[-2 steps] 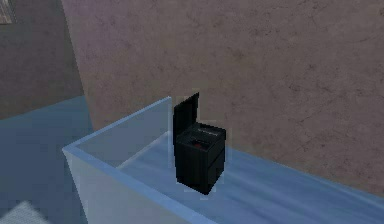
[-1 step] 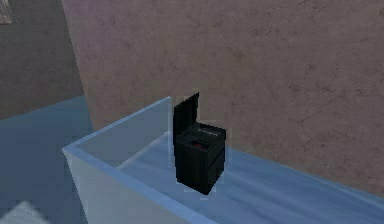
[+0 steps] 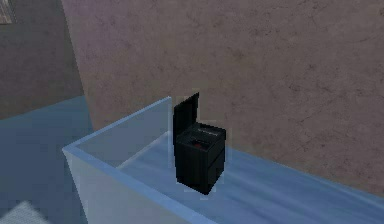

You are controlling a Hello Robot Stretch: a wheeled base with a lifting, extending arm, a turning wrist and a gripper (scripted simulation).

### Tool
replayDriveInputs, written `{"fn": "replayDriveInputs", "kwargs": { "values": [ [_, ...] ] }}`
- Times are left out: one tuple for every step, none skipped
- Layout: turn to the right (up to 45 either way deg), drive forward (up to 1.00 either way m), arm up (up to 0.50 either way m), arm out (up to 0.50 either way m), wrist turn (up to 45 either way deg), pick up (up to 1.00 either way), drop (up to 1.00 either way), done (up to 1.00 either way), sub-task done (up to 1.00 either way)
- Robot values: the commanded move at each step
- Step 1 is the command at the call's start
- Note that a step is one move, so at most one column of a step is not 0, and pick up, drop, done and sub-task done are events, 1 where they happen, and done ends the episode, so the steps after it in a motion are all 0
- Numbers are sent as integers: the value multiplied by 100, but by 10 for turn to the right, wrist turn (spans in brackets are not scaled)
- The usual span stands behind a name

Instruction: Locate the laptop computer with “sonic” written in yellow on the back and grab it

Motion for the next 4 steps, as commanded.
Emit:
{"fn": "replayDriveInputs", "kwargs": {
  "values": [
    [0,0,0,0,-90,0,0,0,0],
    [0,0,0,-46,0,0,0,0,0],
    [450,0,0,0,0,0,0,0,0],
    [450,0,0,0,0,0,0,0,0]
  ]
}}
